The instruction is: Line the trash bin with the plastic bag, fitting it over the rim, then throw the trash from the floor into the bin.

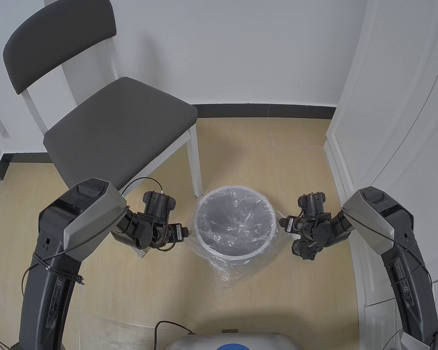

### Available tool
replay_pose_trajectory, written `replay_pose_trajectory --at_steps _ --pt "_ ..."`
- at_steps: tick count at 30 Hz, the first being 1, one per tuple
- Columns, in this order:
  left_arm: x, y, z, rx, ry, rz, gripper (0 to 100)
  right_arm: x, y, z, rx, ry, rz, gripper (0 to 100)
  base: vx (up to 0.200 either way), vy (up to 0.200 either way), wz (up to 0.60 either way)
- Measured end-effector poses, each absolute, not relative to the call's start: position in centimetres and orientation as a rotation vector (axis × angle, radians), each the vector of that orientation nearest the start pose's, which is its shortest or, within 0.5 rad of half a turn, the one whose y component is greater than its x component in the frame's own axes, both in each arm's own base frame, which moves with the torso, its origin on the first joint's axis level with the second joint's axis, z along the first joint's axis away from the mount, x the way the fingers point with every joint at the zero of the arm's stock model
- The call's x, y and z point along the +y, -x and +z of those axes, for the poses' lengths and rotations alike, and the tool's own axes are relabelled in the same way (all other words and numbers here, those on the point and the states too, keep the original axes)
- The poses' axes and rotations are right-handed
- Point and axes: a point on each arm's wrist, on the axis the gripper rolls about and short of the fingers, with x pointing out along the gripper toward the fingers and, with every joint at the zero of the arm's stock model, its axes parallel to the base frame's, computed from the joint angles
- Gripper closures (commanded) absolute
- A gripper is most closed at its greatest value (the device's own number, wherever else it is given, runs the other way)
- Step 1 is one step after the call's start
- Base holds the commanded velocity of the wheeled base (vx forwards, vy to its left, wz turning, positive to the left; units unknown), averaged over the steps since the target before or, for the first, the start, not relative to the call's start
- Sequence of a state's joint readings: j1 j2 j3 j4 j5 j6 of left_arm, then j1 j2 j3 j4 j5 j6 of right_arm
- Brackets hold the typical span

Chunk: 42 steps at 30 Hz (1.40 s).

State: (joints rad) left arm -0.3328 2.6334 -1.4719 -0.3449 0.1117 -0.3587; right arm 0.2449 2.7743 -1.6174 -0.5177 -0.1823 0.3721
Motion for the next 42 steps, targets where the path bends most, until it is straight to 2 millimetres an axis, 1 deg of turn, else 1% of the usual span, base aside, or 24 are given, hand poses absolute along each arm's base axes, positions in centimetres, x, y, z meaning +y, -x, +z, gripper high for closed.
replay_pose_trajectory --at_steps 6,12,19,23,29,33,40,42 --pt "-15.2 -44.8 -5.7 0.831 0.158 -0.059 0 11.7 -48.9 -8.2 0.665 -0.272 -0.077 0 0.000 0.000 0.00" --pt "-15.2 -44.8 -5.7 0.828 0.159 -0.059 0 11.8 -49.0 -8.0 0.656 -0.279 -0.075 0 0.000 0.000 0.00" --pt "-15.2 -44.6 -5.8 0.831 0.142 -0.039 0 12.2 -48.6 -7.6 0.659 -0.276 -0.068 0 0.000 0.000 0.00" --pt "-15.0 -44.3 -5.6 0.833 0.126 -0.024 0 11.9 -48.6 -6.6 0.649 -0.276 -0.068 0 0.000 0.000 0.00" --pt "-14.9 -43.6 -4.8 0.835 0.118 -0.032 0 10.7 -48.6 -5.1 0.642 -0.286 -0.068 0 0.000 0.000 0.00" --pt "-14.9 -43.5 -4.4 0.832 0.118 -0.034 0 10.2 -48.0 -4.2 0.670 -0.314 -0.005 0 0.000 0.000 0.00" --pt "-14.9 -43.5 -4.1 0.824 0.121 -0.036 0 9.6 -46.0 -2.8 0.761 -0.403 0.208 0 0.000 0.000 0.00" --pt "-14.9 -43.5 -4.1 0.822 0.121 -0.036 0 9.2 -45.5 -2.2 0.773 -0.417 0.238 0 0.000 0.000 0.00"
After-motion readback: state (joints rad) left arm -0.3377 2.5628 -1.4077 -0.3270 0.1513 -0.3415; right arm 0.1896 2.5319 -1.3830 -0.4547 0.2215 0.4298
